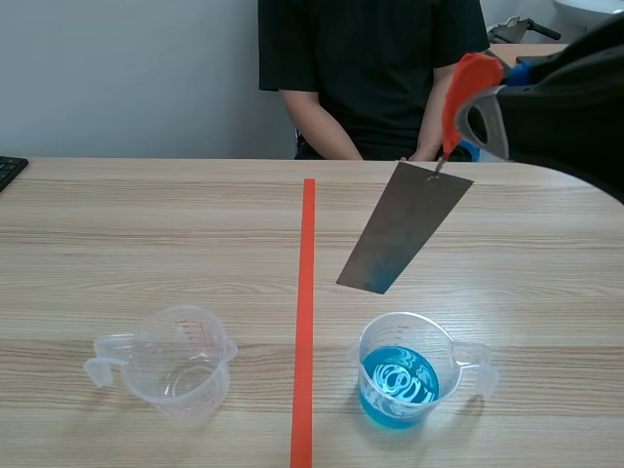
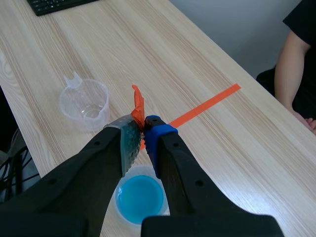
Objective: Do the redox reaction experiment.
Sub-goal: 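Move the plate over the blue solution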
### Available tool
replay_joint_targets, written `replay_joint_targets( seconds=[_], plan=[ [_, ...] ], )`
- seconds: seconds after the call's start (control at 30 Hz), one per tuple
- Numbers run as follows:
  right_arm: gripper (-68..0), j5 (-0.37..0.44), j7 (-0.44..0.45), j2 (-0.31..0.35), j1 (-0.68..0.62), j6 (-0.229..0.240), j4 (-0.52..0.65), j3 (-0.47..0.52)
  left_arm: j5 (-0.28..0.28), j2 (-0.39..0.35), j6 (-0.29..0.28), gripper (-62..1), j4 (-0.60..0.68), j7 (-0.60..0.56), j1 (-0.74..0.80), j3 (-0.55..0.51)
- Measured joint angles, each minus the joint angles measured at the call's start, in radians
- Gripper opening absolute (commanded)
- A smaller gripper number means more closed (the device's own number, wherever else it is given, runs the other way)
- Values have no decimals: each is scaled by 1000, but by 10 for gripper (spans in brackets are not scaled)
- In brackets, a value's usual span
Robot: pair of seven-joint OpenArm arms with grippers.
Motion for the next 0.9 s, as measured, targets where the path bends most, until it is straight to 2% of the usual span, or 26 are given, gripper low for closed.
replay_joint_targets(
  seconds=[0.27, 0.37, 0.6, 0.9],
  plan=[
    [-658, 188, -119, 0, 0, 3, 0, 99, 0, 0, 0, 14, 0, 0, 0, 0],
    [-658, 225, -161, 0, 0, 3, 0, 135, 0, 0, 0, 14, 0, 0, 0, 0],
    [-658, 226, -165, 1, -42, 3, 0, 233, 0, -3, 0, 14, 0, 0, 0, 0],
    [-660, 226, -163, 64, -73, 3, 0, 241, 0, -14, 0, 14, 0, 7, -36, 0]
  ],
)
